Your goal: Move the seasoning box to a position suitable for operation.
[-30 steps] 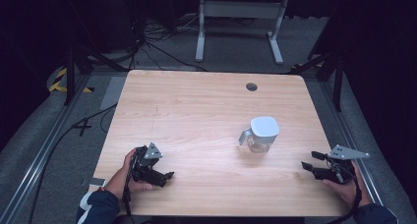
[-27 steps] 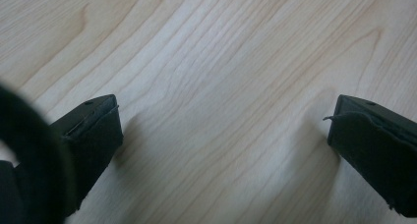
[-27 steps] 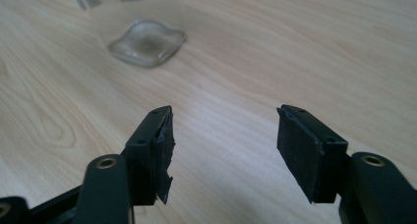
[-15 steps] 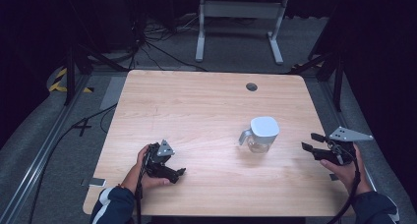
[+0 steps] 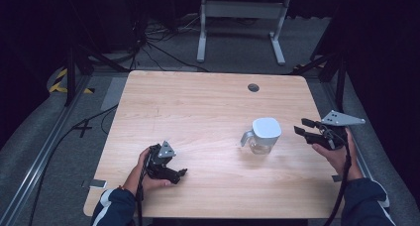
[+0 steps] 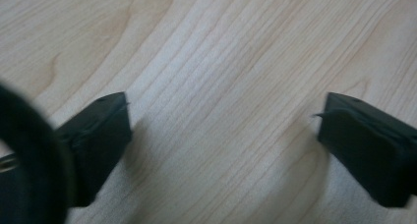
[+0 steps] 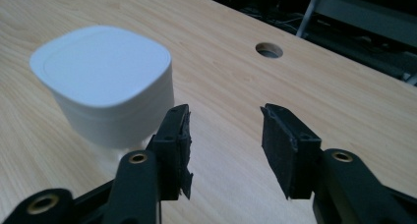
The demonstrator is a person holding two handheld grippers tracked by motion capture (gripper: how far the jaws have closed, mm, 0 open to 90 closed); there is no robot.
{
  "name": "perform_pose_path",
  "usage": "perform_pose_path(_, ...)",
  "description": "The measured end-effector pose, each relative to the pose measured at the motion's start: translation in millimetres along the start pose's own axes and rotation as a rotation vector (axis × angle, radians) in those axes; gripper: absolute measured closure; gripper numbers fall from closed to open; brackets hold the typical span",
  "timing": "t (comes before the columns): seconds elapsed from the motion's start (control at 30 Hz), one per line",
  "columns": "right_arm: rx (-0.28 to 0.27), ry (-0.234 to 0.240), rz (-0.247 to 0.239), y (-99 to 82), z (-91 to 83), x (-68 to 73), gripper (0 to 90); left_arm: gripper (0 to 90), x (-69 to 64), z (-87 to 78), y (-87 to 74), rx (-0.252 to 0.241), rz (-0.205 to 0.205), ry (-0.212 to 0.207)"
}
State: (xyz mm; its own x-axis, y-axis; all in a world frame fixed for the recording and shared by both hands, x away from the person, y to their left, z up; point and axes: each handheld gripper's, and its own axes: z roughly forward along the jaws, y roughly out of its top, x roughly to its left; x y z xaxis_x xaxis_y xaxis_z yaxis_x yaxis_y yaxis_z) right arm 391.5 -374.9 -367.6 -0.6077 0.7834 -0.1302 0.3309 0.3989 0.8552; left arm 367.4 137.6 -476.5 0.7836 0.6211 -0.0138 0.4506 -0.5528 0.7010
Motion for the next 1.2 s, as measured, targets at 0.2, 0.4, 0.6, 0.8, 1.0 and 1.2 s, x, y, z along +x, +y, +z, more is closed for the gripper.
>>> perform_pose_path(0.2, -0.007, 0.010, -0.010, 11.4, 10.3, 2.4, 58.7, 32.9, 2.6, 2.4, 6.6, -0.009, -0.010, 0.013)
perform_pose_path(0.4, 0.013, 0.022, -0.009, 11.4, 13.0, 0.4, 60.2, 43.2, -0.7, 7.0, 22.3, -0.015, 0.015, 0.009)
perform_pose_path(0.6, 0.057, 0.041, -0.040, 11.9, 20.7, 3.2, 71.8, 57.1, -8.7, 14.4, 59.1, -0.060, 0.054, -0.026)
perform_pose_path(0.8, 0.082, 0.045, -0.058, 11.7, 24.6, 6.4, 72.7, 68.9, -22.7, 20.0, 104.1, -0.133, 0.155, -0.067)
perform_pose_path(1.0, 0.105, 0.057, -0.071, 4.8, 23.0, 8.6, 71.3, 78.1, -38.5, 31.9, 145.5, -0.203, 0.201, -0.106)
perform_pose_path(1.2, 0.128, 0.076, -0.101, -1.7, 23.3, 13.3, 71.2, 86.8, -53.9, 48.9, 171.0, -0.259, 0.214, -0.121)
